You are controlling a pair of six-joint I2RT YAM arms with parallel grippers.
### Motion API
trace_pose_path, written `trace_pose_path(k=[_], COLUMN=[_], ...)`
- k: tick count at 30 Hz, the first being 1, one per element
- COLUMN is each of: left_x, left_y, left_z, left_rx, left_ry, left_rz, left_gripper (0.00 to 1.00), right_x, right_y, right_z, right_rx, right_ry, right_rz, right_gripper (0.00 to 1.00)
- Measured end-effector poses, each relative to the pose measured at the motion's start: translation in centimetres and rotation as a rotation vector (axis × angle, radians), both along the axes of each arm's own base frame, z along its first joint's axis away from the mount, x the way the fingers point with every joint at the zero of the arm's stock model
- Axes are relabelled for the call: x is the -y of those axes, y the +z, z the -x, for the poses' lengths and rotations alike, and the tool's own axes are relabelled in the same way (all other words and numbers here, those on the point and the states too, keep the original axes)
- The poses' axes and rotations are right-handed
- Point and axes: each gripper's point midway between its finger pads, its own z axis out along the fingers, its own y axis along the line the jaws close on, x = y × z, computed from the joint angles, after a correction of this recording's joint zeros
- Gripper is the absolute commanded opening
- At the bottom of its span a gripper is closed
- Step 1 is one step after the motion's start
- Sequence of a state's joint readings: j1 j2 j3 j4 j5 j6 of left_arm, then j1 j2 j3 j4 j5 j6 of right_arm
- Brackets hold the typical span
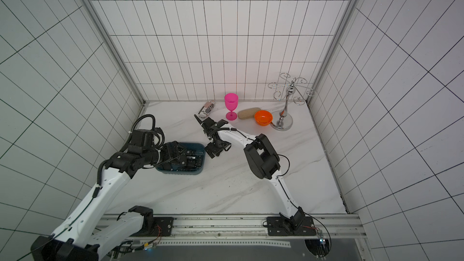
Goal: Place the car key into the storage box
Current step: Pick up the car key from the center of the board.
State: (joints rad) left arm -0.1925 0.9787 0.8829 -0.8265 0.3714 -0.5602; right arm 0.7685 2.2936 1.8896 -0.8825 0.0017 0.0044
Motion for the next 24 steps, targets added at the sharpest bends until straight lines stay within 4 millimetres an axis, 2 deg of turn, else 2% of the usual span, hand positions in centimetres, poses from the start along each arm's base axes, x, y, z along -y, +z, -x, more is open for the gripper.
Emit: trace_pose_path(k=[8,13,17,24], left_x=[0.08,0.31,0.42,0.49], left_y=[-0.33,-0.61,-0.71,-0.65], left_z=[-0.14,-0.28,-0.29,-0.31], left_rx=[-0.01,-0.02,-0.026,-0.024], left_ry=[-0.002,-0.01,-0.014,-0.016], left_rz=[0.001,0.009,0.013,0.016], left_gripper=[0.99,0.99,0.99,0.99], right_x=[0.63,0.78,0.78,1.04], right_y=[-0.59,-0.66,-0.66,-0.63], right_z=[0.12,0.29,0.33,0.55], right_rx=[-0.005,0.003,0.007,0.01], right_ry=[-0.026,-0.057,-0.078,-0.099], right_rz=[0.0,-0.007,-0.009,-0.008], right_gripper=[0.91,0.77,0.71,0.69])
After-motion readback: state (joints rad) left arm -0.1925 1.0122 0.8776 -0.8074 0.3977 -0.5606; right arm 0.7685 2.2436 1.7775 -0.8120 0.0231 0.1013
